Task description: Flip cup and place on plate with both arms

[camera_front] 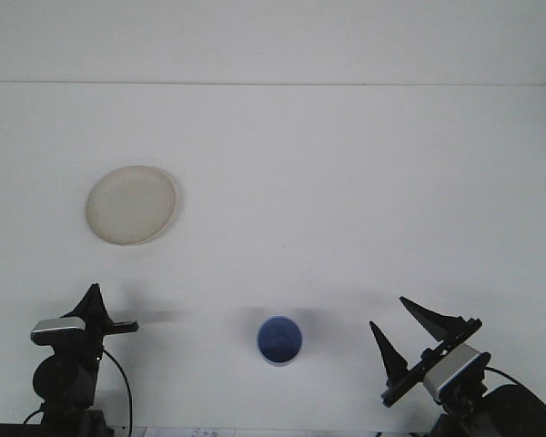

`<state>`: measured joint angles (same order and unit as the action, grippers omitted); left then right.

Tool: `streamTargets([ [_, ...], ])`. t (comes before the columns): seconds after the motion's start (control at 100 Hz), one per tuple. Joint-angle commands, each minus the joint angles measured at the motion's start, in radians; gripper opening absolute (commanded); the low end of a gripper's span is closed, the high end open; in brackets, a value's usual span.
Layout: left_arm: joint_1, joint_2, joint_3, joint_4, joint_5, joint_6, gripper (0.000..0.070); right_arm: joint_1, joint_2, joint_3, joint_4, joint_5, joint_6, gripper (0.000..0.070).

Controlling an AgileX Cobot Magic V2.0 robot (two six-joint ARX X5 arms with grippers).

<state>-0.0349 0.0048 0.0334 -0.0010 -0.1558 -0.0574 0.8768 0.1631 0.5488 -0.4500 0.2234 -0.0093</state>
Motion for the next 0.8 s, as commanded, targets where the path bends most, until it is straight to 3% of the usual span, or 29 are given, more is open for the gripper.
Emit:
streamTargets([
  [0.0, 0.002, -0.002, -0.019, 0.011, -0.002, -0.074, 0.0013, 0.012, 0.002, 0.002, 0.011, 0.012, 0.014, 0.0426],
  [0.3, 0.002, 0.008, 0.056, 0.023, -0.002, -0.261, 0.0012, 0.012, 0.002, 0.002, 0.011, 0.021, 0.013, 0.0426],
  [0.54, 0.002, 0.198, 0.349, -0.116, 0.000, -0.257, 0.0023, 0.012, 0.002, 0.002, 0.011, 0.022, 0.013, 0.0426],
  [0.59, 0.002, 0.259, 0.423, -0.162, 0.026, -0.239, 0.0093, 0.012, 0.002, 0.002, 0.011, 0.022, 0.013, 0.0426],
  [0.73, 0.002, 0.418, 0.603, -0.251, 0.152, -0.170, 0.0493, 0.012, 0.002, 0.002, 0.011, 0.022, 0.012, 0.0426],
  [0.79, 0.001, 0.481, 0.668, -0.284, 0.212, -0.160, 0.0546, 0.012, 0.002, 0.002, 0.011, 0.022, 0.012, 0.0426],
])
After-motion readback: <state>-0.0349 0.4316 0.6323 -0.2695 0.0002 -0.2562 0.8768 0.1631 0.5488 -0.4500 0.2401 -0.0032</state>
